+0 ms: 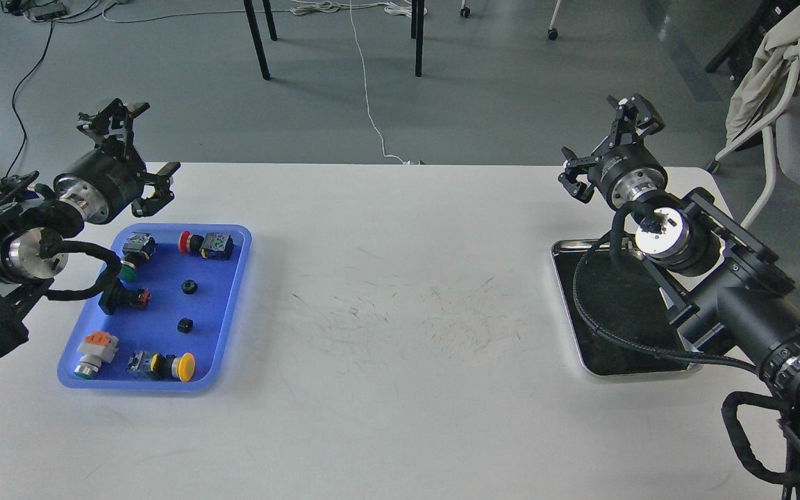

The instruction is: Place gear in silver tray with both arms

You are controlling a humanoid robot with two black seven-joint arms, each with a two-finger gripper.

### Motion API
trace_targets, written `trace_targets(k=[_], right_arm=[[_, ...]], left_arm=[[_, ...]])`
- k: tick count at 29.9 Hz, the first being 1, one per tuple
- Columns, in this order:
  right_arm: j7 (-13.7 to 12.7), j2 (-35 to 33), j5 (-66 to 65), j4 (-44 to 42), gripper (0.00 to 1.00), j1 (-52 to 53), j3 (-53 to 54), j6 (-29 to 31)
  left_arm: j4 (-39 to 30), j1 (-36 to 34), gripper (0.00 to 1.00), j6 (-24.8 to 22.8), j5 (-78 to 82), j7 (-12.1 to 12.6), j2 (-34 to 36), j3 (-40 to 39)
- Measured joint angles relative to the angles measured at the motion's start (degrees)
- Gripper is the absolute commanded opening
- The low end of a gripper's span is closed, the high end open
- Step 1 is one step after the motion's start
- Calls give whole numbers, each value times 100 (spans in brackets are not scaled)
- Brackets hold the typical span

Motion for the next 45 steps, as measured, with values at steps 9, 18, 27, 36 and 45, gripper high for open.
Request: trace_targets(k=[9, 18, 27, 36, 45], right_arm=[[0, 3, 0, 0, 99, 0, 0, 0], [0, 6, 0, 0, 99, -10, 0, -9], [0, 14, 0, 0, 99, -15, 9, -9], [0, 11, 0, 0, 99, -9, 9, -9], [0, 14, 0, 0, 99, -9, 9, -9]], left_arm=[[-42, 4, 99, -38, 62, 0, 14, 1], [-4, -14, 99, -15, 63, 18, 15, 1], [-3, -16, 99, -6, 63, 39, 17, 1], [-3, -39, 99, -10, 68, 43, 13, 1], [-3, -39, 99, -9, 68, 43, 13, 1]])
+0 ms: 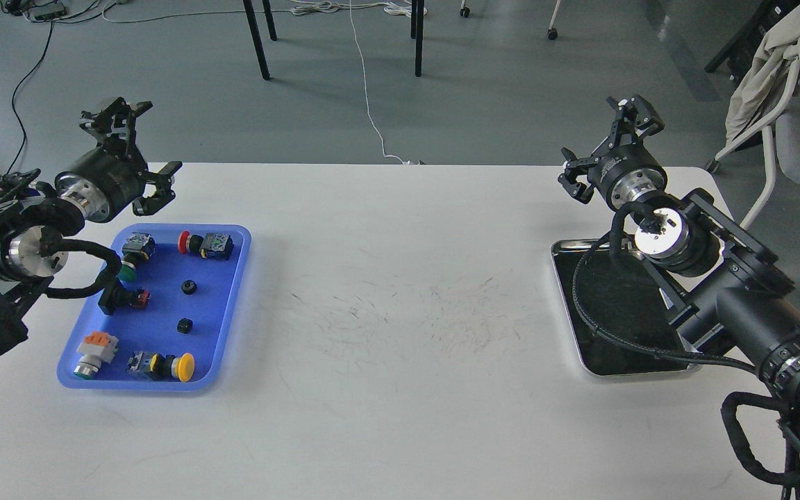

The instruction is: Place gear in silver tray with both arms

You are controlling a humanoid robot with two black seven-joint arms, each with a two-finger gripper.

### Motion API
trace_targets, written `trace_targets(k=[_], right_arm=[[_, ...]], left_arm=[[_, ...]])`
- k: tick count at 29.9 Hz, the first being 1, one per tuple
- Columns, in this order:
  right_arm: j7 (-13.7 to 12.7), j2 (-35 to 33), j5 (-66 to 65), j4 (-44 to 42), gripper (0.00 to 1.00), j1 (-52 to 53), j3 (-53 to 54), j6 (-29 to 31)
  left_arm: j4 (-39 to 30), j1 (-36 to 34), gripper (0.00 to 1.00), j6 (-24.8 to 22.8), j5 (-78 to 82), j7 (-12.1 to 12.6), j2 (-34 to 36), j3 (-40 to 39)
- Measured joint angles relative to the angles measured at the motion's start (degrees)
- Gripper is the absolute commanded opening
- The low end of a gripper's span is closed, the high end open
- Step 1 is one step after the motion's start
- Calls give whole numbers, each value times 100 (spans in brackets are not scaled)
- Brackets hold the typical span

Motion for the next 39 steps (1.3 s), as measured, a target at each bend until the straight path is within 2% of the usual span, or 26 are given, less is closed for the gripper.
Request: trace_targets(k=[39], right_arm=[[6, 0, 0, 8, 99, -36, -9, -17]], left_arm=[[-2, 15, 99, -12, 11, 0, 34, 8]])
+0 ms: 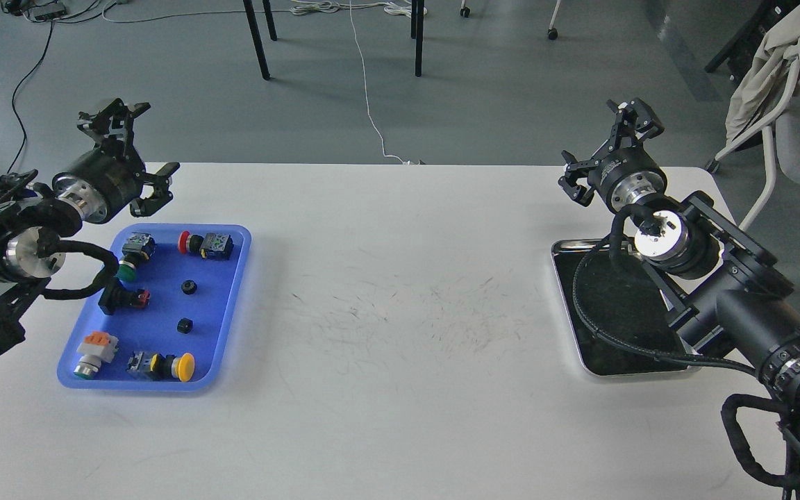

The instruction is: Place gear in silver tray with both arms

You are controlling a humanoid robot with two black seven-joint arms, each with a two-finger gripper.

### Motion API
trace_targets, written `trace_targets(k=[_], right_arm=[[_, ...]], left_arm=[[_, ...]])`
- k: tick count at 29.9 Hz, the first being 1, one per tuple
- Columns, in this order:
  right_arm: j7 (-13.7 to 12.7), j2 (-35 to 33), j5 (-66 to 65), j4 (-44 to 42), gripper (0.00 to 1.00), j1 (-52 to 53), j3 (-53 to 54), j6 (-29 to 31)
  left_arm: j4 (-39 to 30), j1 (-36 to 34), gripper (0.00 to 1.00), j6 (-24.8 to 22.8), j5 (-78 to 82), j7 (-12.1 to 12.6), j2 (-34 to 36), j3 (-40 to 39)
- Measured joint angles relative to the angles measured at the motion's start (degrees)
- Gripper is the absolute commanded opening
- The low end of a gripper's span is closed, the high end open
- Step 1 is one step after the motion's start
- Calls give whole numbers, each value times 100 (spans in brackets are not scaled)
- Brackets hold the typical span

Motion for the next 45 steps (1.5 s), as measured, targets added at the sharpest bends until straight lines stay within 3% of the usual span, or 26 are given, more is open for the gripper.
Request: trace_targets(k=[45], right_arm=[[3, 0, 0, 1, 99, -26, 0, 0]], left_arm=[[-4, 10, 99, 10, 1, 0, 36, 0]])
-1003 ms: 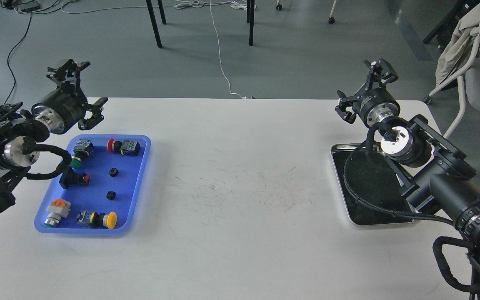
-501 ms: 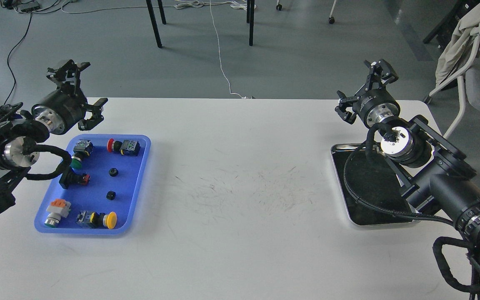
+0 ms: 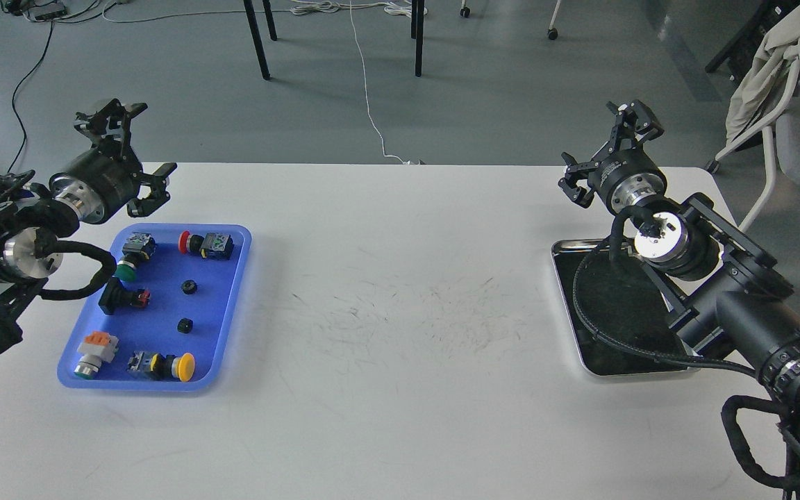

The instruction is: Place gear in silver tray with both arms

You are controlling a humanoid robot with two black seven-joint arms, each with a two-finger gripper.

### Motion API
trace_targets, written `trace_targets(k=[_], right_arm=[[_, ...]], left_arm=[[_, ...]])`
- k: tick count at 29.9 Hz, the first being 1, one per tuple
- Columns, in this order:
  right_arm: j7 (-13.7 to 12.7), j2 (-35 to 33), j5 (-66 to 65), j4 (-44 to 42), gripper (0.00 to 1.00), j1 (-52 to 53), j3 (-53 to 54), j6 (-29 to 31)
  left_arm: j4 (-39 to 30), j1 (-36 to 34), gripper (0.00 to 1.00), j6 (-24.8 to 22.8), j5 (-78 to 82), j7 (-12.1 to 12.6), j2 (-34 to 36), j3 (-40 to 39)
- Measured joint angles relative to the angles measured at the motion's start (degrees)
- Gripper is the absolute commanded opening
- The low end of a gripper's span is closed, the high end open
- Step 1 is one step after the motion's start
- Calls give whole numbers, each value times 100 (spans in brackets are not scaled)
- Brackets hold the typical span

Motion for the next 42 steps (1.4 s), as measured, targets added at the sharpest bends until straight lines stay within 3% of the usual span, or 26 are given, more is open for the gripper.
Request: trace_targets(k=[32, 39, 42], right_arm=[[2, 38, -23, -9, 99, -9, -5, 0], [9, 64, -26, -9, 99, -14, -2, 0], [9, 64, -32, -9, 99, -34, -1, 0]], left_arm=[[-68, 8, 99, -55, 9, 9, 129, 121], [-385, 4, 99, -120, 9, 8, 430, 475], [-829, -10, 99, -151, 23, 5, 837, 670]])
